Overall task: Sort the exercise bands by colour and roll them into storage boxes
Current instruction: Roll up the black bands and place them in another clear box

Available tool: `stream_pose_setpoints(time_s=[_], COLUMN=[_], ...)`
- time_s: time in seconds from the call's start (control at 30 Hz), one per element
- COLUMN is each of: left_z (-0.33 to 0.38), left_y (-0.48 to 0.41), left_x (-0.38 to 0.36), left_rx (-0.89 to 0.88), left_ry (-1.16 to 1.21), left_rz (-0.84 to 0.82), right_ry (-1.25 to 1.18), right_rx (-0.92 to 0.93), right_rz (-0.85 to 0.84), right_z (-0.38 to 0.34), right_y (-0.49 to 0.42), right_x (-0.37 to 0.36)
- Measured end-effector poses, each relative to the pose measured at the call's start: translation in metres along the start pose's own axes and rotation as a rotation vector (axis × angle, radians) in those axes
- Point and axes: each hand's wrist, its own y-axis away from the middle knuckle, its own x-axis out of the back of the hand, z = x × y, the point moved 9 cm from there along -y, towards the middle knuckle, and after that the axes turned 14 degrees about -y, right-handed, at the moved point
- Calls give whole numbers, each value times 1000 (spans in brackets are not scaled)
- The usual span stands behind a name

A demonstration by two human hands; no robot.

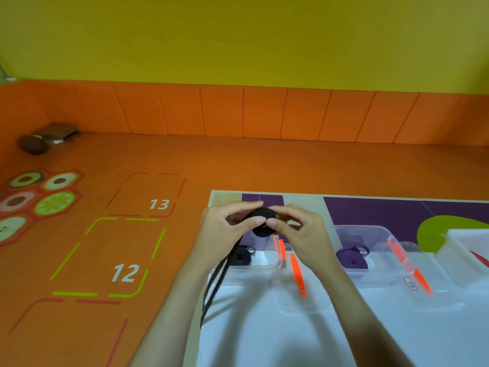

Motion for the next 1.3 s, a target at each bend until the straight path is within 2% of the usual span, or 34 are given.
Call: stream_pose_setpoints(time_s=[0.1,0.17,0.27,0.33,0.37,0.43,0.5,0.57,0.63,0.73,0.8,0.9,0.97,1.1,1.17,1.23,1.3], left_z=[4,-7,-21,-15,-10,-3,-4,-10,-13,-11,-10,-18,-24,-15,-6,-2,-7], left_y=[-1,2,1,-1,-4,-6,-5,-4,-7,-15,-18,-11,-7,-14,-17,-18,-16], left_x=[-3,-5,-7,-14,-16,-14,-14,-15,-12,-8,-8,-9,-10,-11,-13,-15,-21], left_rx=[-3,53,93,51,28,34,68,75,63,24,13,111,142,88,57,52,59], left_ry=[101,187,110,17,22,99,164,146,59,-64,-16,159,185,48,39,97,94], left_rz=[56,87,-8,-146,-163,-70,58,99,26,-151,-128,66,111,-109,-166,-131,-95], right_ry=[-178,-280,-84,45,42,-57,-241,-350,-226,-34,-57,-128,-127,26,101,78,-73], right_rx=[31,-4,-38,-22,3,58,29,-24,-74,-134,-96,-13,-21,-113,-83,-9,6], right_rz=[189,220,66,-55,-54,100,292,353,245,-8,17,243,281,-31,-78,36,214], right_z=[4,16,9,-1,-7,-12,0,19,27,21,11,12,24,23,11,0,0], right_y=[4,11,7,-2,-6,-8,4,17,15,-1,-8,-1,10,5,-4,-9,-4], right_x=[4,-1,-3,0,3,9,7,1,4,12,17,18,14,10,14,20,24])
